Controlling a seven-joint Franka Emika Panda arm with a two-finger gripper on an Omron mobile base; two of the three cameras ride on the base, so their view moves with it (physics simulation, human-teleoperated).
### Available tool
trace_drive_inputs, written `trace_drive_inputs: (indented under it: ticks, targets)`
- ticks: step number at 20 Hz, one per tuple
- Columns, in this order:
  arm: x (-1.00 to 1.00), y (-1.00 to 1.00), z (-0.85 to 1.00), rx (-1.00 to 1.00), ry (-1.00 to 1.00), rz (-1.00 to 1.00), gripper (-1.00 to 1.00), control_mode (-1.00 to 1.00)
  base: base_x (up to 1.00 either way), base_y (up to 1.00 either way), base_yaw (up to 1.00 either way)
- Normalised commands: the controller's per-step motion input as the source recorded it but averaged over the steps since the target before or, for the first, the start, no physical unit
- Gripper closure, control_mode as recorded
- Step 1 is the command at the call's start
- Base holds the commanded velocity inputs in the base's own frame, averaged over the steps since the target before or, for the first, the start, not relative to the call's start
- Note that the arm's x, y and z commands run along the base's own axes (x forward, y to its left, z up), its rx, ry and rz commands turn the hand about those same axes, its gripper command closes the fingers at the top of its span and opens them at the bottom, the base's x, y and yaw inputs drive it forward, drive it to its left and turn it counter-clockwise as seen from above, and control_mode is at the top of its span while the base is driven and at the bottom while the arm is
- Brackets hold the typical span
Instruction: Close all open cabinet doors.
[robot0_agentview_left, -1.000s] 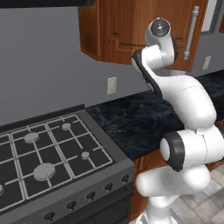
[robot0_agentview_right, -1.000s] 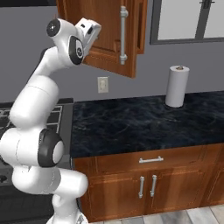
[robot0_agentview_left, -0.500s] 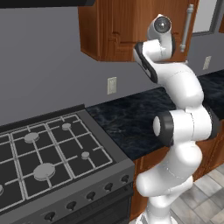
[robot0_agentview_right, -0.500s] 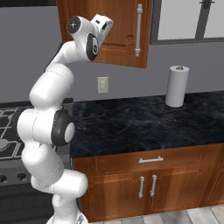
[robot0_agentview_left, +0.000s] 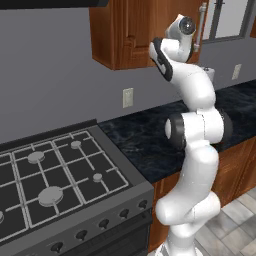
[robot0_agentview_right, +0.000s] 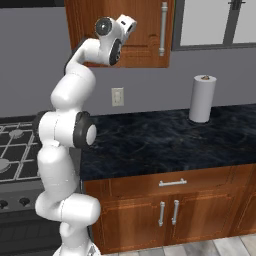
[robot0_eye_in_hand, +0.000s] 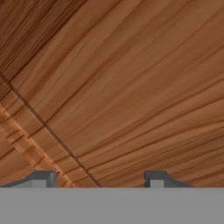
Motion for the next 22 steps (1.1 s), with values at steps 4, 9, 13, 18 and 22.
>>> trace_drive_inputs:
  ticks: [4,9,13,18,22]
  targets:
    - [0.75,0.04,-0.22,0.08,0.0,0.15,-1.0,-1.0,0.0,0.0,0.0]
    - [0.74,0.25,-0.24,0.07,0.0,0.16,-1.0,-1.0,0.0,0.0,0.0]
    - [0.73,0.37,-0.24,0.06,0.0,0.17,-1.0,-1.0,0.0,0.0,0.0]
    - [0.69,0.41,-0.25,0.04,0.0,0.17,-1.0,-1.0,0.0,0.0,0.0]
    - [0.18,0.69,-0.42,0.0,0.0,0.16,-1.0,-1.0,0.0,0.0,0.0]
